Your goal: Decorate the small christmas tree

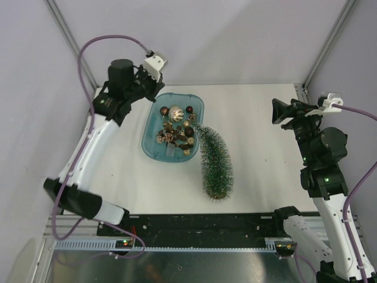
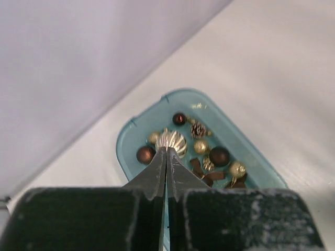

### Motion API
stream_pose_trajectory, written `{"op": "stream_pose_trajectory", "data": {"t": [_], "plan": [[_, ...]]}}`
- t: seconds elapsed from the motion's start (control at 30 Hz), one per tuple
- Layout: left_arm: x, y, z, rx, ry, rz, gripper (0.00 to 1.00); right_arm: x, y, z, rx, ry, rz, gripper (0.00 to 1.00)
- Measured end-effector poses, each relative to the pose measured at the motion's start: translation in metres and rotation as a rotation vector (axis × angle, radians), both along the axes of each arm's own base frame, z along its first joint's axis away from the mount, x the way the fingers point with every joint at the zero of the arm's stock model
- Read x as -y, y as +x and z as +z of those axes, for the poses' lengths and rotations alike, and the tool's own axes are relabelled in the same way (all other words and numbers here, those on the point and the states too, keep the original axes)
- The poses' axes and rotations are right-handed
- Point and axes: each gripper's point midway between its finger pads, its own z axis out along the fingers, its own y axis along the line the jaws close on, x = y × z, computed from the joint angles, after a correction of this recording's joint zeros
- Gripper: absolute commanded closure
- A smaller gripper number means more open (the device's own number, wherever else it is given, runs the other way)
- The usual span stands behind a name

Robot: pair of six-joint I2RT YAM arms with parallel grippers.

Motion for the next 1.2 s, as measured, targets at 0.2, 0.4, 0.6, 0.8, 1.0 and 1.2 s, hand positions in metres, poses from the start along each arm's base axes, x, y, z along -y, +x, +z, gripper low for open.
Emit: {"op": "stream_pose_trajectory", "data": {"t": [0.2, 0.4, 0.6, 0.8, 1.0, 1.2], "plan": [[0.003, -0.047, 0.064, 0.161, -0.054, -0.046, 0.19, -0.004, 0.002, 0.001, 0.002, 0.012, 0.02, 0.31], [-0.002, -0.022, -0.013, 0.0, 0.026, 0.015, 0.01, -0.006, 0.003, -0.001, -0.004, 0.01, 0.026, 0.3], [-0.011, 0.024, -0.128, -0.254, 0.135, 0.077, 0.0, -0.006, 0.003, -0.001, -0.005, 0.009, 0.026, 0.3], [-0.025, 0.04, -0.187, -0.38, 0.179, 0.116, 0.0, -0.007, 0.004, -0.002, -0.008, 0.008, 0.028, 0.31], [-0.025, 0.056, -0.199, -0.39, 0.18, 0.124, 0.02, -0.008, 0.007, -0.01, -0.026, 0.005, 0.029, 0.31], [-0.02, 0.064, -0.223, -0.425, 0.171, 0.1, 0.17, -0.009, 0.01, -0.021, -0.05, -0.001, 0.035, 0.31]]}}
